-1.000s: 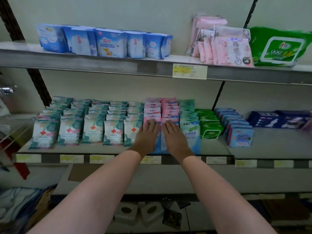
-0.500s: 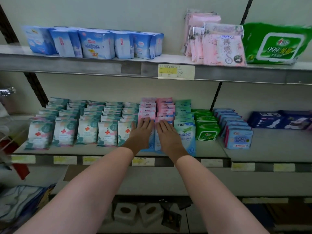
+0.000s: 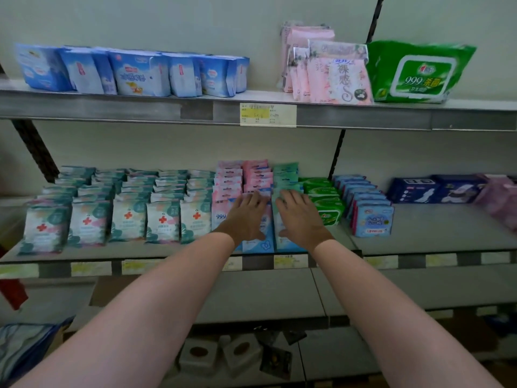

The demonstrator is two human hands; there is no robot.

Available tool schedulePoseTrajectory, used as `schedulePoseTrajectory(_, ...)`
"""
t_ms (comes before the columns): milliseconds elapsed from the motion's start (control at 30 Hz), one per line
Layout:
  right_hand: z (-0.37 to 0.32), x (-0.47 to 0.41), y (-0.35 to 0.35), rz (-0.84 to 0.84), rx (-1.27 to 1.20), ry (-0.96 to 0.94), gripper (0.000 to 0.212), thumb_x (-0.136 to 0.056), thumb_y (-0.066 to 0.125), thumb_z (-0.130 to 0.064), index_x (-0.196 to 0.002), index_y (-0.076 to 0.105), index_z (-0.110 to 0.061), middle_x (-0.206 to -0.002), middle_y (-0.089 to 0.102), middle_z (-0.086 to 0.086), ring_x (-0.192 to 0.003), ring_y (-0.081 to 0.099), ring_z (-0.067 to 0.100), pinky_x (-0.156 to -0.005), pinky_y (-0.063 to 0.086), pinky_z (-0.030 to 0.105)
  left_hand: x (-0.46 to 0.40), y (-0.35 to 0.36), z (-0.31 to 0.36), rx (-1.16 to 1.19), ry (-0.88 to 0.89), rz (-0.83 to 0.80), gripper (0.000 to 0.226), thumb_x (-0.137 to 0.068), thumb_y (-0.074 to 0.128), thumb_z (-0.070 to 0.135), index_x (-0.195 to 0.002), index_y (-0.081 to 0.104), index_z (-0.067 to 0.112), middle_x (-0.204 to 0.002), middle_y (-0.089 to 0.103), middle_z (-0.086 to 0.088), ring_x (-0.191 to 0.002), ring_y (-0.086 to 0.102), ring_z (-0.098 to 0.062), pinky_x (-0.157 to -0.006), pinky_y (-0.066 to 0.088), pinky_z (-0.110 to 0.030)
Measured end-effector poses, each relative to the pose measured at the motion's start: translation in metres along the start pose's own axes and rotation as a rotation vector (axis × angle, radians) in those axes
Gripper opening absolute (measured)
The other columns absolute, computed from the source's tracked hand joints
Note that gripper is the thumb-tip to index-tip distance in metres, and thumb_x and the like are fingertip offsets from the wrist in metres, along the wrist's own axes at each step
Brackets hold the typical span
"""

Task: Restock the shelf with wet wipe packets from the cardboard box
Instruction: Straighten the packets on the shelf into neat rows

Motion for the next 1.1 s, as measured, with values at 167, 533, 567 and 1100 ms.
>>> schedulePoseTrajectory(167, 0.004, 0.008, 0.030, -0.081, -0.116, 0.075, 0.099, -0.086, 0.072, -0.039, -0.159, 0.010, -0.012, -0.166, 0.003, 0.013, -0.153, 0.001, 0.030, -0.124, 0.013, 0.042, -0.013, 0.014, 0.003, -0.011, -0.050, -0.066, 0.122, -0.074, 0.080, 0.045, -0.156, -0.005, 0.012, -0.162, -0.003, -0.016, -0.149, 0.006, -0.035, -0.120, 0.012, -0.052)
schedulePoseTrajectory(533, 0.010, -0.014, 0.062, -0.136, -0.175, 0.129, 0.100, -0.090, 0.068, -0.032, -0.159, -0.003, -0.014, -0.166, -0.011, 0.009, -0.152, -0.015, 0.027, -0.125, 0.007, 0.044, -0.022, 0.021, 0.006, -0.095, -0.065, -0.077, 0.112, -0.087, 0.067, 0.045, -0.154, -0.015, 0.009, -0.162, -0.014, -0.016, -0.149, -0.007, -0.037, -0.121, 0.003, -0.051)
schedulePoseTrajectory(567, 0.012, -0.015, 0.064, -0.143, -0.177, 0.121, 0.105, -0.088, 0.071, -0.036, -0.159, -0.002, -0.015, -0.166, -0.011, 0.009, -0.152, -0.014, 0.026, -0.125, 0.007, 0.042, -0.022, 0.021, 0.006, -0.098, -0.074, -0.070, 0.111, -0.088, 0.066, 0.043, -0.153, -0.017, 0.009, -0.162, -0.015, -0.016, -0.149, -0.009, -0.037, -0.121, 0.003, -0.052)
schedulePoseTrajectory(1100, 0.013, 0.020, 0.045, -0.072, -0.241, 0.091, 0.086, -0.096, 0.061, -0.037, -0.159, 0.008, -0.013, -0.167, -0.008, 0.007, -0.154, -0.007, 0.023, -0.125, 0.002, 0.042, -0.006, -0.005, 0.023, -0.054, 0.002, -0.017, 0.092, -0.089, 0.061, 0.022, -0.155, 0.000, 0.006, -0.162, 0.005, -0.013, -0.149, 0.005, -0.034, -0.121, 0.007, -0.053)
Point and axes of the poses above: each hand's wrist, its own x-axis away from the middle knuckle, its own y-axis out of the palm, z = x × y, the point moved 10 cm from there along -x, towards the middle knuckle
